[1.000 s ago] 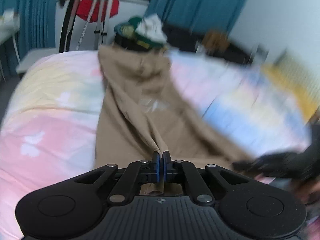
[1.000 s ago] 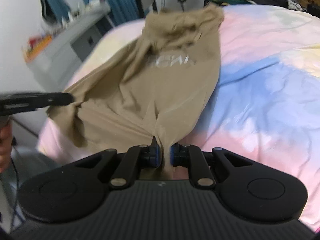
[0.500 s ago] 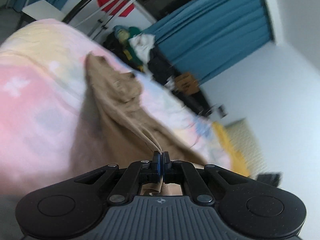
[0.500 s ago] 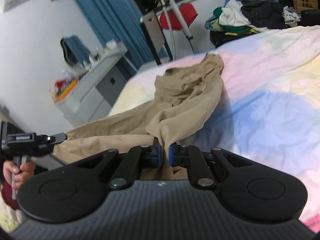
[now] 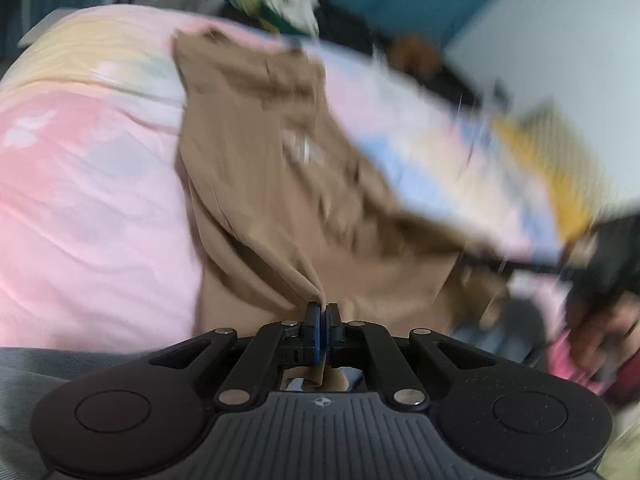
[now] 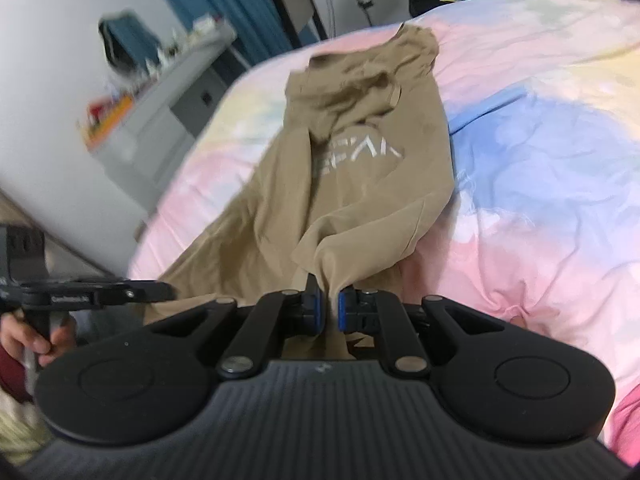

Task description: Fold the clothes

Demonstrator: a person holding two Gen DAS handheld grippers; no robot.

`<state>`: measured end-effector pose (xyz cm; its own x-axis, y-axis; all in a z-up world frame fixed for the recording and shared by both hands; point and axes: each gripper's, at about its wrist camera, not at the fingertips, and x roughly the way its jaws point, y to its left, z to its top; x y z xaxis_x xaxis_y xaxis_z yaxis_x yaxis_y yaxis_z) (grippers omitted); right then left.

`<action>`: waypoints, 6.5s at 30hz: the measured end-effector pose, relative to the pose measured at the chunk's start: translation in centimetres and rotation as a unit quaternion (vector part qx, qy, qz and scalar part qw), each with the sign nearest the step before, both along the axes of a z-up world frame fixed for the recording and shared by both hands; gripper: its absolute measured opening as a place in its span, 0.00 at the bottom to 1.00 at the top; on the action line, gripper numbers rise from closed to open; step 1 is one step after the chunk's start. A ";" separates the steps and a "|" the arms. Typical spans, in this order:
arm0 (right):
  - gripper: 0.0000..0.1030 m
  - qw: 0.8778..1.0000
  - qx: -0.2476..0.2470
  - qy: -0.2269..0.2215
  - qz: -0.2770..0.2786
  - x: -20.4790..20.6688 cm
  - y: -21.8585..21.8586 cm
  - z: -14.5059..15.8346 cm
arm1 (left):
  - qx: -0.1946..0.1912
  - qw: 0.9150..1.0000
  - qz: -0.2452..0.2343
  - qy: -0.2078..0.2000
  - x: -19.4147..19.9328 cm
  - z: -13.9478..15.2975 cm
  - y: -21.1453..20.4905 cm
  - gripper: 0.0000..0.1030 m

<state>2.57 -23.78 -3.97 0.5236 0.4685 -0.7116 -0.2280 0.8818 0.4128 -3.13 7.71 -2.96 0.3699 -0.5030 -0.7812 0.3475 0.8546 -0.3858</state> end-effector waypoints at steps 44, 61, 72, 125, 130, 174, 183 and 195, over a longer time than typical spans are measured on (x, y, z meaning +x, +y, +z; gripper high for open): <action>0.11 0.997 0.005 -0.052 -0.050 -4.7 0.6 -0.7 | -0.073 0.995 -0.015 0.063 2.6 1.9 1.4 0.05; 0.11 0.990 0.029 -0.121 -0.065 2.6 -0.1 3.9 | -0.165 0.980 0.085 -0.074 9.3 9.2 5.5 0.05; 0.11 0.982 0.018 -0.108 -0.154 22.7 -0.1 -0.7 | -0.119 0.968 0.164 -0.145 26.3 5.5 2.4 0.06; 0.67 0.869 0.349 0.135 -0.325 17.4 -4.0 -16.4 | -0.384 0.863 0.291 0.151 21.4 -13.6 4.8 0.87; 0.30 0.878 0.349 0.081 -0.317 18.1 -3.8 -15.4 | -0.411 0.857 0.291 0.108 20.9 -13.2 5.1 0.87; 0.16 0.913 0.302 0.028 -0.272 8.1 -3.8 -6.8 | -0.355 0.879 0.317 0.039 9.7 0.3 8.4 0.06; 0.16 0.901 0.316 0.038 -0.294 -0.1 -3.3 -6.7 | -0.361 0.859 0.350 0.095 1.3 -1.4 10.2 0.06; 0.18 0.876 0.331 0.071 -0.342 14.5 -2.5 -5.9 | -0.321 0.853 0.401 0.094 17.0 -0.5 9.0 0.09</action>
